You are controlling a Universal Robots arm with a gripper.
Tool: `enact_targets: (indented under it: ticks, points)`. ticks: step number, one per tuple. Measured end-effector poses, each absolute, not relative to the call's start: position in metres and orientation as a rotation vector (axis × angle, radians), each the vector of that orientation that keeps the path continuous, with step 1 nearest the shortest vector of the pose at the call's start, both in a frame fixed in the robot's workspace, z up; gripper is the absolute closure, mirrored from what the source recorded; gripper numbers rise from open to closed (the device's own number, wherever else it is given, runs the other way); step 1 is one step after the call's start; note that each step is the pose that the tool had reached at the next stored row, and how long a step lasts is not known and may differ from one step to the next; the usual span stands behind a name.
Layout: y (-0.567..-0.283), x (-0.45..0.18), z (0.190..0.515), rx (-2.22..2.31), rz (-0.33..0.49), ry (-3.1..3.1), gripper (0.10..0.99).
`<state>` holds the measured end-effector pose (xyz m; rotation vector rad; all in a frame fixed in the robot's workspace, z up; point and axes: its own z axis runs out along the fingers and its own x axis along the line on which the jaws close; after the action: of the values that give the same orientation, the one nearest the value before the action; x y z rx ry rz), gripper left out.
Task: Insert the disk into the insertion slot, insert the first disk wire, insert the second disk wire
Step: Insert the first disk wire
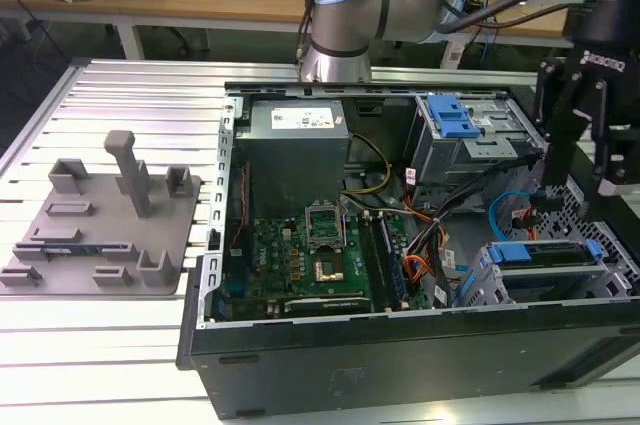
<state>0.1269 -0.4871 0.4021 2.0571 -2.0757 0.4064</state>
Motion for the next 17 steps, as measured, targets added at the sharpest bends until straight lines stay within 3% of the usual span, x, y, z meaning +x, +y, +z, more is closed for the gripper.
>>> enact_targets:
  ticks: [17]
  points:
    - [-0.452,0.139,0.385,1.97,0.433,-2.123,0.467]
